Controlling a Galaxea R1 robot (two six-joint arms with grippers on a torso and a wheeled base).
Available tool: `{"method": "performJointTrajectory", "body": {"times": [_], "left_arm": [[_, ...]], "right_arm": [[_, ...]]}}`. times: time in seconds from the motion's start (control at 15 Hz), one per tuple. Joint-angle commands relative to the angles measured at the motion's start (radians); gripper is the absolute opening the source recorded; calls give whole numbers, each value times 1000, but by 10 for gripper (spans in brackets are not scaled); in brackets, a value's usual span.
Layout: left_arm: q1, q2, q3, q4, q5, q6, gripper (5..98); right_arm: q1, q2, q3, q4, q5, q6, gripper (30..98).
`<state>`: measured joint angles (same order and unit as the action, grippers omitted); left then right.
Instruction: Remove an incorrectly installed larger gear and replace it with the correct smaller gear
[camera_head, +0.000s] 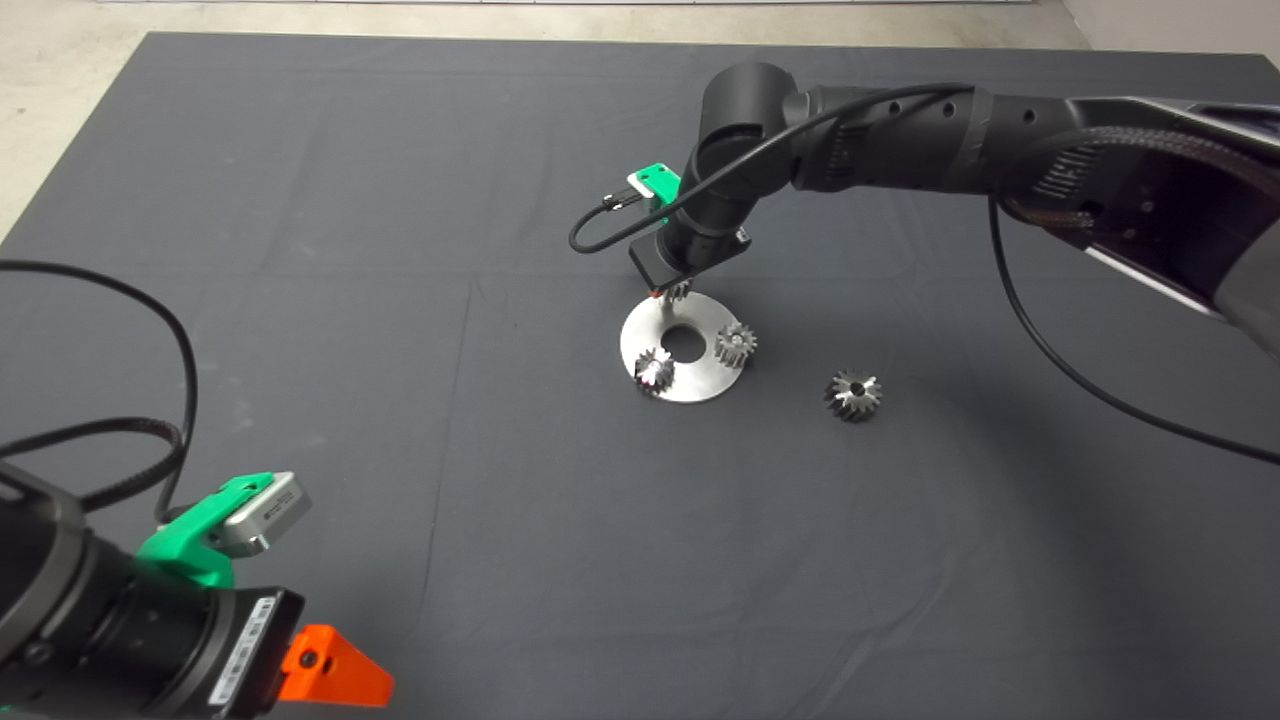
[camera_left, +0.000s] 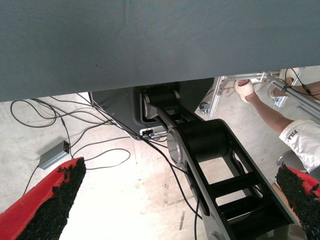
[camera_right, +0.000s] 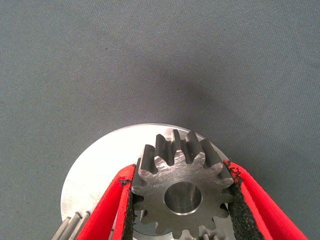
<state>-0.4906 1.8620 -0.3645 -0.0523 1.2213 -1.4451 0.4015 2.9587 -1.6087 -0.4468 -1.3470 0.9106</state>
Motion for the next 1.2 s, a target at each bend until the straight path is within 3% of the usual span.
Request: {"method": "performJointTrajectory", "body": {"times": [0.0, 1.13], "left_arm": [[0, -3, 12, 0, -2, 2, 984], [0, -2, 12, 0, -3, 2, 984]], "right_arm": [[28, 0, 15, 14, 5, 5, 402], [31, -8, 46, 10, -11, 2, 404]]}}
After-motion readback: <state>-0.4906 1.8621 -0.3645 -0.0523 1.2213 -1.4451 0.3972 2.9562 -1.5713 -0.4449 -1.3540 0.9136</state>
